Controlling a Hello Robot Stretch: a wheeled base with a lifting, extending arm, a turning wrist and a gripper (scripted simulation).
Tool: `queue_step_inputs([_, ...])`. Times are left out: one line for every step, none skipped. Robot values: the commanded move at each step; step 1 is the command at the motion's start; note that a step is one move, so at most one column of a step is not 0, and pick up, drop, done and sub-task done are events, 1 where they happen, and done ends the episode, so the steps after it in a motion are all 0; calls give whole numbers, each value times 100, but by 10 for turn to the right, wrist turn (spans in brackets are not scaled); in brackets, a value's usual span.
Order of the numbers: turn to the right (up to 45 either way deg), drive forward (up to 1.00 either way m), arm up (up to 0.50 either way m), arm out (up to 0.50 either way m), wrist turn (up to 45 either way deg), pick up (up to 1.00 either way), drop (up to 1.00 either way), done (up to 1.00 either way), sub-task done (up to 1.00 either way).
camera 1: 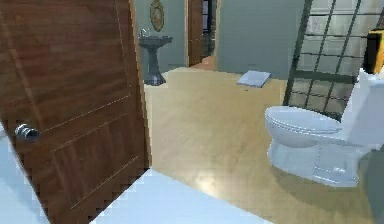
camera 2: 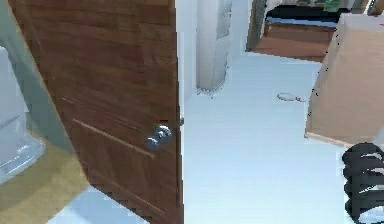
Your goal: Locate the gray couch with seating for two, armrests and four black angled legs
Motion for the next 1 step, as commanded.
queue_step_inputs([0,100,0,0,0,0,0,0,0])
